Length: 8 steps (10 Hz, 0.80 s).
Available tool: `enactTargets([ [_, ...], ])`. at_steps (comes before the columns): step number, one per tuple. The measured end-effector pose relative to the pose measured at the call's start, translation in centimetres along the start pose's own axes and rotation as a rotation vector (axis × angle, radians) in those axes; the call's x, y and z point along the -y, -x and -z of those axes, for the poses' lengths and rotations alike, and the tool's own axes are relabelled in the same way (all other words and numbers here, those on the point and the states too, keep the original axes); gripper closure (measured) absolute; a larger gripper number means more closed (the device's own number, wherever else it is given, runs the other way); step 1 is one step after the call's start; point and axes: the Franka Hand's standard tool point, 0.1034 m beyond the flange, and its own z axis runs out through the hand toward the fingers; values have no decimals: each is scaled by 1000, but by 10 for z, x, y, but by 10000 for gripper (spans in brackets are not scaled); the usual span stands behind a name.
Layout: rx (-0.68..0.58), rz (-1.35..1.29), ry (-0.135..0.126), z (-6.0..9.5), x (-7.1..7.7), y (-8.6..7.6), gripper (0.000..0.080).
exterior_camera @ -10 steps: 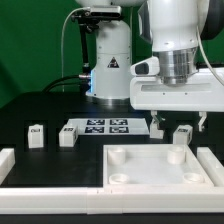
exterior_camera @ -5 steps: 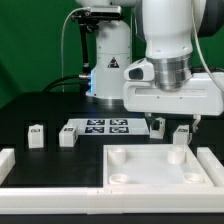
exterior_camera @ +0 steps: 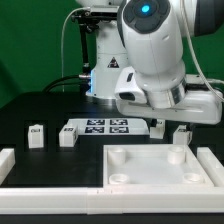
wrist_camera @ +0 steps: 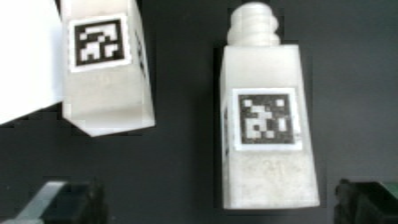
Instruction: Assemble one leg
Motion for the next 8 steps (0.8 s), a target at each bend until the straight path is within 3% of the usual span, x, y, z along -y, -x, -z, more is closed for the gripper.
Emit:
enactTargets([
  [2,187,2,33,-7,5,12,150],
  [8,151,15,49,-38,13,12,150],
])
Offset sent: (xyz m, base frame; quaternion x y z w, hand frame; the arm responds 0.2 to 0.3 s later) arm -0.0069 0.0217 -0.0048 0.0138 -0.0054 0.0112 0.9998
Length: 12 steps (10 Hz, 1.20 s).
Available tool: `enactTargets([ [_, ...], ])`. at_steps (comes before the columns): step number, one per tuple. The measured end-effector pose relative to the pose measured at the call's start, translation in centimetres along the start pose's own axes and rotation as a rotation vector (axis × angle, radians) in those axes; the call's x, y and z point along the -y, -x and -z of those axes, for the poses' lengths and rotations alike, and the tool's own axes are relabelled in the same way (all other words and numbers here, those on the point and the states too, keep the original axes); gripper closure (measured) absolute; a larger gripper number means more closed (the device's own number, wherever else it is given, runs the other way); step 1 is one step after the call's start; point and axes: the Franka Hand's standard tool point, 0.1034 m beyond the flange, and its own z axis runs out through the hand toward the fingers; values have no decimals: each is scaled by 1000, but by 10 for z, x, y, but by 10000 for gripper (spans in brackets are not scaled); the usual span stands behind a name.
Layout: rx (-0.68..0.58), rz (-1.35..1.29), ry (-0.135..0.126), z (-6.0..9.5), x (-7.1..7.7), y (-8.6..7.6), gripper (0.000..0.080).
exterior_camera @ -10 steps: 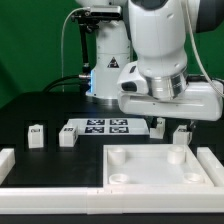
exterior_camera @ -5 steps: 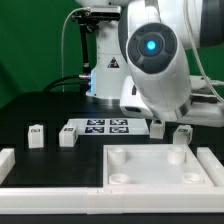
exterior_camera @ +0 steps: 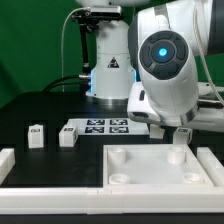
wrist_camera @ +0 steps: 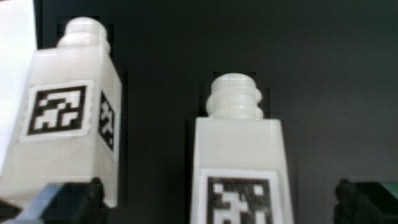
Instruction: Assemble one leg
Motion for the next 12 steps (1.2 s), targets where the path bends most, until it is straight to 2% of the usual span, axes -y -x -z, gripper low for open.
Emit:
enactTargets([
  [3,2,7,10,-5,3,2,150],
  [6,-2,8,10,-5,3,1,150],
  [8,-3,8,9,-5,3,0,409],
  [9,-3,8,9,-5,3,0,409],
  [10,-3,8,9,-5,3,0,512],
  [12,-3,8,9,-5,3,0,512],
])
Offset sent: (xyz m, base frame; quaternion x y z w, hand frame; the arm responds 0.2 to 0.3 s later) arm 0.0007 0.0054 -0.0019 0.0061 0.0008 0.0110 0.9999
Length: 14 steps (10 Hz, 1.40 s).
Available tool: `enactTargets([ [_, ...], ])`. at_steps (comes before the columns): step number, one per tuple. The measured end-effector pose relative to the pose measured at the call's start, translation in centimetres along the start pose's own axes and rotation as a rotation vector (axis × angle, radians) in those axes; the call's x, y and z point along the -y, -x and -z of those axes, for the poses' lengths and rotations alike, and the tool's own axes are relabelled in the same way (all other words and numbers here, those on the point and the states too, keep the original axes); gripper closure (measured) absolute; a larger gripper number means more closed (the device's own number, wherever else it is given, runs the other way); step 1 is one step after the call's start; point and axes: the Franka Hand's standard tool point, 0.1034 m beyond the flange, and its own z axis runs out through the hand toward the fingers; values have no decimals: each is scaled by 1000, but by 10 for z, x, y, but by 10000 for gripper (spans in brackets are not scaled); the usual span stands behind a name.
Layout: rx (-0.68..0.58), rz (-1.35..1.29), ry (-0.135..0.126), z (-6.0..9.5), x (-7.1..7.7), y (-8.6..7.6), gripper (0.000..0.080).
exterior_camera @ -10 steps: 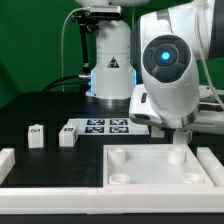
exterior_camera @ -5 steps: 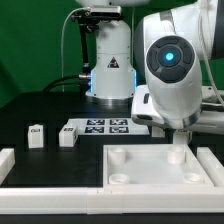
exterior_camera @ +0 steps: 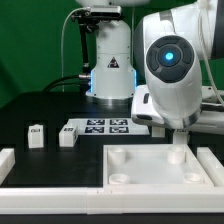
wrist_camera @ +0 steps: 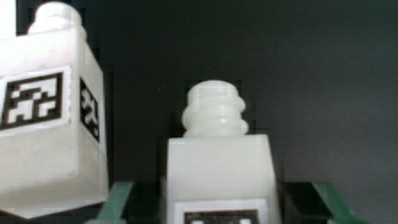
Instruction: Assemble one leg
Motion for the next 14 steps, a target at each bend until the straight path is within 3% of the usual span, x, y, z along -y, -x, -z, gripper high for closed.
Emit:
enactTargets([
  [4,6,12,7,3,-2,3,511],
  [7,30,69,18,41,-7,29,511],
  [9,1,72,0,72,-8,36,511],
  [11,-15,72,0,69,-8,33,509],
  [12,-152,79,-22,75,-1,23,509],
  [13,-256,86,-30,76,-1,27,509],
  [14,-310,97,-24,76,-3,29,509],
])
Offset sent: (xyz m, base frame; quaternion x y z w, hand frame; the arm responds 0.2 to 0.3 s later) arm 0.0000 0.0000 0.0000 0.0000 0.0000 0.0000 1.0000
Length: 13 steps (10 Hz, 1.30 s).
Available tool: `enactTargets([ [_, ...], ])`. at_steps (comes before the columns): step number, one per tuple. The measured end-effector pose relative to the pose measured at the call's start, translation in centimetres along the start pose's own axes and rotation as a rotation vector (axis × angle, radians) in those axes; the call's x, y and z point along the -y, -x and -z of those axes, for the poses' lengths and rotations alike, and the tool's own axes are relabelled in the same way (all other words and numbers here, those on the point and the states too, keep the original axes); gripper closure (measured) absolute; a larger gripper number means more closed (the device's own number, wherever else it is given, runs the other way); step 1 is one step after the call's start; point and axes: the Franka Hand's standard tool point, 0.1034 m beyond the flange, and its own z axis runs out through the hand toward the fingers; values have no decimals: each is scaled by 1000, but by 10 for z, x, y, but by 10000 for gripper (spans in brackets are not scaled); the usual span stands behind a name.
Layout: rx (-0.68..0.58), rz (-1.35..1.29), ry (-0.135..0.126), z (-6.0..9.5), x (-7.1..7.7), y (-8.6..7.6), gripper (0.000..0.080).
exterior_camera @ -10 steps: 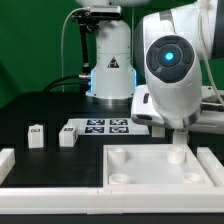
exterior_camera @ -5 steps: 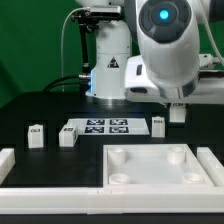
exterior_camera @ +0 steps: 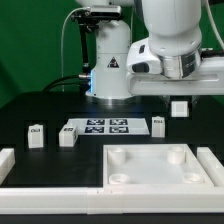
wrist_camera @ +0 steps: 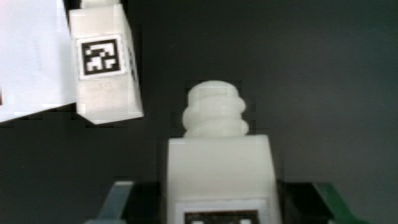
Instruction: Assemble one leg
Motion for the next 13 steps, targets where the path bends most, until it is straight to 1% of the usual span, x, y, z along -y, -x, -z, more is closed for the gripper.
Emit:
enactTargets([
  [1,-135,41,23,14,-3,-18,509],
  [3,-349,78,23,34,-8,-28,509],
  [4,-479,120,27,49,-6,-33,509],
  [5,-624,172,21,62,1,-40,509],
  [6,-662,201,20,63,5,-42,509],
  [7,-775,201,-22,70,12,-45,509],
  [8,-869,220,-52,66,16,-40,509],
  [9,-864,234,-45,60,17,-38,509],
  [10,-865,311,-14,63,24,-49,509],
  [11,-881,363,7,71,28,-70,509],
  [12,-900,388,18,80,30,-87,509],
  [13,-915,417,30,88,33,-98,509],
])
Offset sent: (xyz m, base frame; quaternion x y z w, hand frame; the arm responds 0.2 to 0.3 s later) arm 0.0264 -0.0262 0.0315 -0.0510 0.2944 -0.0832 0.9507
